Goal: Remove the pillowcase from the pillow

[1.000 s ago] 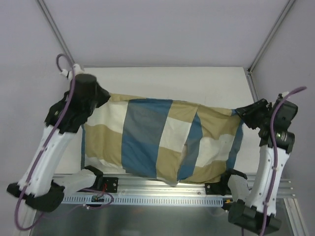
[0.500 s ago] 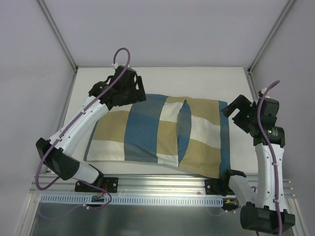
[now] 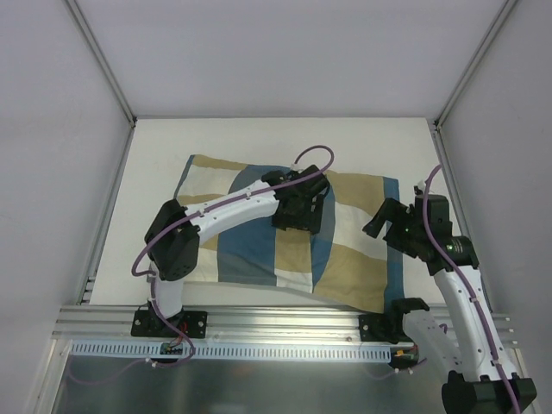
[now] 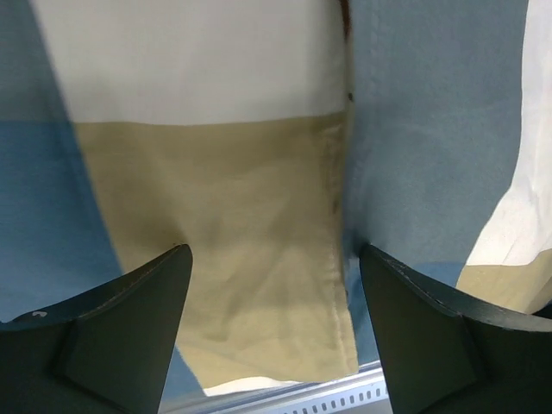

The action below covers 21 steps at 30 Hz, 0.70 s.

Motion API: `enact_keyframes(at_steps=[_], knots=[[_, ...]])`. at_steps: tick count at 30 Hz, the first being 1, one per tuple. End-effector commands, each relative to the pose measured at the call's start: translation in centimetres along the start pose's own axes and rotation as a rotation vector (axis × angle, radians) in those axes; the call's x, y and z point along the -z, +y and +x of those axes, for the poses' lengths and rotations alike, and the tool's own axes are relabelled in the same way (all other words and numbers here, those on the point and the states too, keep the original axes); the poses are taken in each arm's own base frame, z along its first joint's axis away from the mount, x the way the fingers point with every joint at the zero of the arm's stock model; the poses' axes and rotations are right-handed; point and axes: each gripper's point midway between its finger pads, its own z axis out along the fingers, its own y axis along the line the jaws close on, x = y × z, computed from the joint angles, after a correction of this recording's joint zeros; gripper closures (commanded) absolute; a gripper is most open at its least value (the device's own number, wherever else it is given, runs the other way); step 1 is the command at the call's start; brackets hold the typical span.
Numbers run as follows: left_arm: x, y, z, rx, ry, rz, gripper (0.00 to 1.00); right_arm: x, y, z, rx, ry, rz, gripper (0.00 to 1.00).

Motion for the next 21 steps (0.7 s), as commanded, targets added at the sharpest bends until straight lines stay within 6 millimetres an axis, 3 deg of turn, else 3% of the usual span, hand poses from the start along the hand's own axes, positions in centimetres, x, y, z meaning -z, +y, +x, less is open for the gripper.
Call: enact_keyframes(at_steps=[1,4,5,9,15,16,21], knots=[[0.9,-2.7,-0.3,0.008,-0.012,0.050,0.21,-0.4,-1.3,1.3,0.010,0.015,0.041,0.04],[-0.6,-2.3,0.3,0.015,0.012,0.017,0.36,-1.1,-1.5,2.2,-0.004,0.042,0.032,0.04],[-1.0,-2.2,0.4,0.022,0.018,0.008,0.51,-1.2,-1.3,2.3,-0.006,0.044,0.017,0.04],[-1.5,-1.5,1.3,0.070,0.047,-0.007,0.76,-1.4,-0.5,2.0,0.006,0.039,-0.004,0.04],[-0.2,0.4,1.9,0.115,0.029,-0.026,1.00,-2.5,2.1,1.5,0.050,0.035,-0.005,0.02],[0.1,0.4,1.8,0.122,0.028,-0.020,1.00,-2.7,2.3,1.2,0.054,0.018,0.011,0.02],[1.5,1.1,2.2,0.143,0.019,0.004,1.00,-3.7,7.4,0.3,0.157,-0.019,0.002,0.01]])
